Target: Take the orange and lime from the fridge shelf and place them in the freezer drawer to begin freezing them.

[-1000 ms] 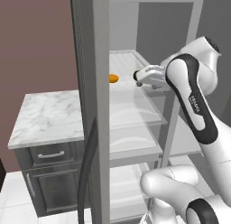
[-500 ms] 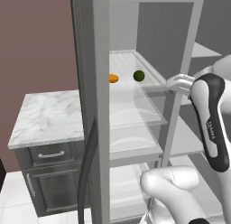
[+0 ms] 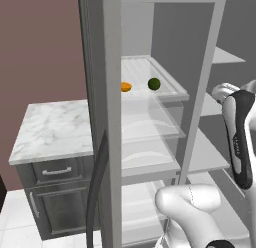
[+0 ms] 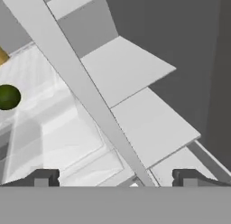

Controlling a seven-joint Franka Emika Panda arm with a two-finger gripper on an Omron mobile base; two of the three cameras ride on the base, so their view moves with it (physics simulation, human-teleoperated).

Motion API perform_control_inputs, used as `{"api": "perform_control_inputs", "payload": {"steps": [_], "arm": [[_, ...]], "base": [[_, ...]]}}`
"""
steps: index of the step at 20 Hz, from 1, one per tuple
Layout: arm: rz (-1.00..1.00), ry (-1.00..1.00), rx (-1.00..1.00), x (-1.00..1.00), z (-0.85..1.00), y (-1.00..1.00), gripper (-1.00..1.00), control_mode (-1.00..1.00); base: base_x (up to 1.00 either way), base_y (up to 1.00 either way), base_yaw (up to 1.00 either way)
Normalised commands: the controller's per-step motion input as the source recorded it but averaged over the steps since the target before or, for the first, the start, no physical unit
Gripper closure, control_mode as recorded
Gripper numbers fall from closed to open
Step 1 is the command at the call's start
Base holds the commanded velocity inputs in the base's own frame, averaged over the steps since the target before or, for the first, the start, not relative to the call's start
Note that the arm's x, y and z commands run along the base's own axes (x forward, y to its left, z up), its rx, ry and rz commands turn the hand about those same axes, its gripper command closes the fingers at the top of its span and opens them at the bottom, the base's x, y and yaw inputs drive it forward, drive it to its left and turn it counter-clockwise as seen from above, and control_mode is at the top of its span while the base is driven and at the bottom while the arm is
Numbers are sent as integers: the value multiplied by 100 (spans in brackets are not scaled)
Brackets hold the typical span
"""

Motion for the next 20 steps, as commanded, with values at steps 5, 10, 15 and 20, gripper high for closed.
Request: {"api": "perform_control_inputs", "payload": {"steps": [5, 10, 15, 20], "arm": [[-29, 3, 0, 21, -4, -100, -100, -100], [-25, 1, 0, 7, -21, -100, -100, -100], [-10, 0, 0, 0, -15, -100, -100, -100], [-1, 0, 0, 0, -5, -95, -100, -100]], "base": [[0, 0, 0], [0, 0, 0], [0, 0, 0], [0, 0, 0]]}}
